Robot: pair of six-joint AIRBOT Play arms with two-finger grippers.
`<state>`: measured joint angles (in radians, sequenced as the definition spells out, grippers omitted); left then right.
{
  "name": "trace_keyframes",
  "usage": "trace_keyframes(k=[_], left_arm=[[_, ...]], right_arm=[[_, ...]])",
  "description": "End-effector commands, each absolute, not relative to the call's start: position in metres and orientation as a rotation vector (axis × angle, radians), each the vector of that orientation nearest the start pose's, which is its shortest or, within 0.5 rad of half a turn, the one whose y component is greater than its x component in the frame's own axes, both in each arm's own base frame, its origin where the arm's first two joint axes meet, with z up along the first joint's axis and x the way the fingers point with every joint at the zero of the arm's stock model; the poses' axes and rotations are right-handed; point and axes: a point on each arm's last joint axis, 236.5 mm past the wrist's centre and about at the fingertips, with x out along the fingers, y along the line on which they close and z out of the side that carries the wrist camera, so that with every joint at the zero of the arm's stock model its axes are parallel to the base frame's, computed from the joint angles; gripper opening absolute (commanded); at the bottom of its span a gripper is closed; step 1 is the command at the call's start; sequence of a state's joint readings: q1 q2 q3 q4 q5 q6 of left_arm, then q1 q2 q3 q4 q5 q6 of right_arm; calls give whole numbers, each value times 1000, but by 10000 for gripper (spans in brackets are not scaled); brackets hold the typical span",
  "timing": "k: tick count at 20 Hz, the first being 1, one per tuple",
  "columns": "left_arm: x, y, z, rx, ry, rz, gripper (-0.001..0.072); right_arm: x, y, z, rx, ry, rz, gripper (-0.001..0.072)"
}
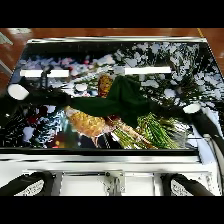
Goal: Fold the shirts.
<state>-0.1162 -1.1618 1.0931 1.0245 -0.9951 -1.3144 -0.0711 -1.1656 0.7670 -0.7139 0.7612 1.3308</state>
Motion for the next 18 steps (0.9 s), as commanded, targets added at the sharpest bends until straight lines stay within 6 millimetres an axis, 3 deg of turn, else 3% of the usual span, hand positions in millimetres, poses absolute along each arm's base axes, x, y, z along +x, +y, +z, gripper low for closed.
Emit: trace_keyframes(k=[1,3,6,8,9,10,12,15,18], left_arm=[[401,-121,153,-81,853,-464,40],[404,-109,252,-2,623,-431,39],[370,-90,397,84,287,-364,40],[333,-77,461,83,134,-310,40],[314,-71,481,79,82,-289,40],[296,-71,495,73,42,-288,40],[264,-70,507,70,7,-290,40],[223,-69,511,69,-6,-296,40],[189,-67,500,51,37,-296,40]], right_arm=[[415,57,150,619,617,254,81],[404,32,269,540,346,251,81],[349,14,422,400,4,232,81],[312,12,483,339,-130,208,81],[295,16,502,323,-166,206,81],[282,23,512,311,-174,222,81],[266,43,512,296,-122,271,81],[243,68,490,234,5,325,81],[220,66,453,189,157,260,81]])
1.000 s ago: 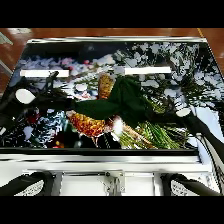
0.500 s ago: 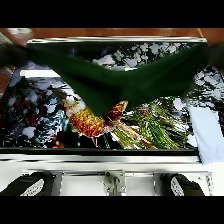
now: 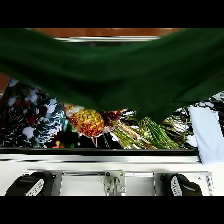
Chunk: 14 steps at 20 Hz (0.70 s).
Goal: Fold the shirts.
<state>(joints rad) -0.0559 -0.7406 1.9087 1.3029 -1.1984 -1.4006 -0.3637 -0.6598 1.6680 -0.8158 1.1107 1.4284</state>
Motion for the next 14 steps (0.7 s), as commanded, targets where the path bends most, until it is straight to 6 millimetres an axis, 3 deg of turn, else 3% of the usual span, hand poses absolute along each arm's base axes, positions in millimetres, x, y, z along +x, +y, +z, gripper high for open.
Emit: trace_keyframes(k=[1,4,7,9,11,14], left_arm=[[184,-63,489,36,88,-282,40],[182,-42,422,53,367,-200,40],[197,-36,342,29,651,-170,40],[217,-23,289,35,795,-108,40],[247,-6,233,66,909,-32,40],[295,-13,159,55,1054,-49,40]], right_arm=[[213,61,438,179,215,222,81],[195,51,384,200,458,154,81],[184,49,320,242,793,171,81],[204,42,299,278,861,177,80],[236,32,263,327,947,185,81],[305,15,198,451,1000,181,81]])
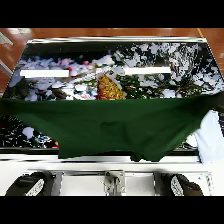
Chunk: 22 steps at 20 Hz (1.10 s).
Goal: Fold the shirts.
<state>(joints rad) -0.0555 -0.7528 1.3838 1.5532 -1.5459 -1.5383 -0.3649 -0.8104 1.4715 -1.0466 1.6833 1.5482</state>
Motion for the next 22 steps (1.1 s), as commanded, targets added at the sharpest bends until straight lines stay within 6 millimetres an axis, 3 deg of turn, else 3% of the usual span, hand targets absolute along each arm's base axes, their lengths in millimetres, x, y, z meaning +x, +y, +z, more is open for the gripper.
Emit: trace_keyframes(k=[1,4,7,9,11,13,14,16,19,21,22], left_arm=[[316,-19,141,32,1078,-59,40],[394,-41,94,-46,1071,-104,40],[465,-59,65,-145,1022,-125,40],[496,-78,48,-261,1011,-147,40],[508,-94,25,-341,1053,-175,41],[506,-103,1,-390,1114,-188,44],[502,-105,-8,-396,1149,-191,107],[488,-102,-17,-397,1219,-193,514],[454,-67,-9,-385,1382,-192,546],[417,-32,3,-377,1498,-212,546],[392,-20,7,-386,1563,-229,558]], right_arm=[[330,11,176,508,994,182,81],[415,-10,119,643,908,162,81],[484,-11,90,858,784,181,81],[512,-1,57,924,780,160,81],[524,16,17,903,827,134,82],[528,32,-12,894,872,127,83],[528,38,-21,894,889,127,139],[527,42,-24,890,904,138,519],[505,22,4,826,914,219,533],[464,-13,14,723,1003,223,533],[433,-31,9,664,1103,202,533]])
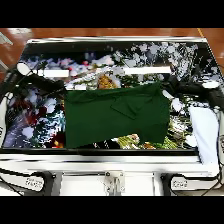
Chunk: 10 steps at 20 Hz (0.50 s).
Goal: Fold the shirts.
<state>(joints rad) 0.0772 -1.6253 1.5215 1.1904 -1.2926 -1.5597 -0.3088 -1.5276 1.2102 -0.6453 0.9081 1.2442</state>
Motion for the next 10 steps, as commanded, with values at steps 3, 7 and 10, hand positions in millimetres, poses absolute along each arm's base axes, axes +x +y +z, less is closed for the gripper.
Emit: trace_keyframes(k=[3,7,10], left_arm=[[304,-2,-18,-506,1743,-206,703],[219,-39,-76,-741,1774,-234,703],[198,-66,-93,-838,1739,-264,702]], right_arm=[[326,-73,-20,550,1476,133,676],[282,-51,-45,714,1587,190,675],[321,-28,-39,872,1411,230,675]])
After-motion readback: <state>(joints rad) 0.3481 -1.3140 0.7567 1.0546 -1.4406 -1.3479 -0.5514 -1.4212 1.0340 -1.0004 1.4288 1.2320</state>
